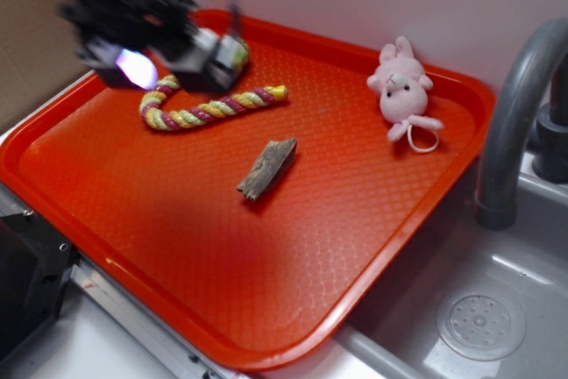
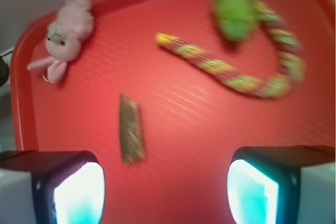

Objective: Grab the wood chip.

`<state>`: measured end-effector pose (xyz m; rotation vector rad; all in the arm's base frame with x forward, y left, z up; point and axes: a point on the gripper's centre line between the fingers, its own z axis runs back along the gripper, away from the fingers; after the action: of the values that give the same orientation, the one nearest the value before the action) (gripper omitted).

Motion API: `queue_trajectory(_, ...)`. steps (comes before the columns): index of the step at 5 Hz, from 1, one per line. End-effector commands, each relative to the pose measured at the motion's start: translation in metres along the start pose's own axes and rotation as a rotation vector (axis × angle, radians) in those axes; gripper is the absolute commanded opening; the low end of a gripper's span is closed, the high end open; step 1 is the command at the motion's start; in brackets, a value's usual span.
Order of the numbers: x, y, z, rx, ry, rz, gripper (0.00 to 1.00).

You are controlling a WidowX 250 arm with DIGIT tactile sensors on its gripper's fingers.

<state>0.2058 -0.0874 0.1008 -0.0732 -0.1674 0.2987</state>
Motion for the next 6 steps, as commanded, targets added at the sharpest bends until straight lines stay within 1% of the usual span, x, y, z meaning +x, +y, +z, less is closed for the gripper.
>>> queue_trajectory(1, 0.014, -0.039, -0.049, -0.096, 0.068, -0.112, 1.0)
queue_trajectory(2, 0.015, -0.046, -0.073, -0.114, 0.113, -0.147, 1.0)
queue_trajectory(3, 0.011, -0.045, -0.084, -0.096, 0.137, -0.157, 1.0)
queue_trajectory(4, 0.004, -0.047, -0.088, -0.082, 0.151, -0.181, 0.0)
queue_trajectory(5, -0.002, -0.045, -0.087, -0.075, 0.154, -0.202, 0.0)
queue_trajectory(6, -0.007, -0.044, -0.087, -0.055, 0.159, -0.205, 0.0)
